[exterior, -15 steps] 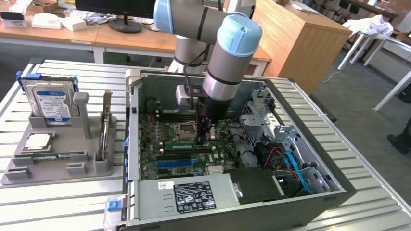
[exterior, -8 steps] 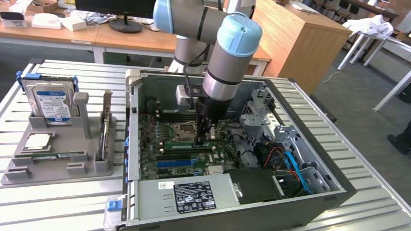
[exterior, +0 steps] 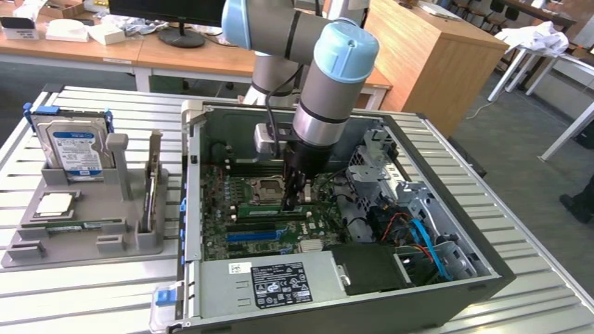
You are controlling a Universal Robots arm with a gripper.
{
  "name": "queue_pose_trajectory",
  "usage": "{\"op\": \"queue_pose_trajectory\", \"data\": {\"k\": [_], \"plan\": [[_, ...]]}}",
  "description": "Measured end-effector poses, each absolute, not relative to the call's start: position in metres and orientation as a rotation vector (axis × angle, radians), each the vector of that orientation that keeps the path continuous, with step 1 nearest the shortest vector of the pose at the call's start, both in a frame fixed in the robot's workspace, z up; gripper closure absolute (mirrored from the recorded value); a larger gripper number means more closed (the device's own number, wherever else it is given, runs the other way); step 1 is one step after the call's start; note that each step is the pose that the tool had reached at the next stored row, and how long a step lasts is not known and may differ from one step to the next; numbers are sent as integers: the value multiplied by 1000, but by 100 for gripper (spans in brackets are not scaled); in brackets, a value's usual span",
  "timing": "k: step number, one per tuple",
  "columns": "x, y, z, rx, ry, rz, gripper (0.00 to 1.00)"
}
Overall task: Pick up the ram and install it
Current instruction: 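Insert the ram into the slot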
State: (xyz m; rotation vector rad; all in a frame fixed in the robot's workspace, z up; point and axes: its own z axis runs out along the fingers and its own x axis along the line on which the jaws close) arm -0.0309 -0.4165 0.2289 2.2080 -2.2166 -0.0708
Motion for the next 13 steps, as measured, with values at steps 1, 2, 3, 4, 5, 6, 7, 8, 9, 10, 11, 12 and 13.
{"op": "queue_pose_trajectory", "data": {"k": [1,2,3,4,5,6,7,8,9,10,11,12,13], "plan": [[-31,-417,229,2208,-2217,-71,89],[-31,-417,229,2208,-2217,-70,89],[-31,-416,229,2208,-2217,-71,89],[-31,-416,229,2208,-2217,-71,89],[-31,-416,229,2208,-2217,-71,89],[-31,-416,229,2209,-2216,-71,89],[-31,-416,229,2210,-2216,-71,89],[-31,-416,229,2211,-2214,-70,89],[-31,-416,229,2213,-2212,-70,89],[-31,-416,229,2215,-2209,-70,89],[-31,-416,229,2218,-2207,-71,89],[-31,-416,229,2220,-2205,-71,89],[-31,-416,229,2221,-2204,-71,89]]}}
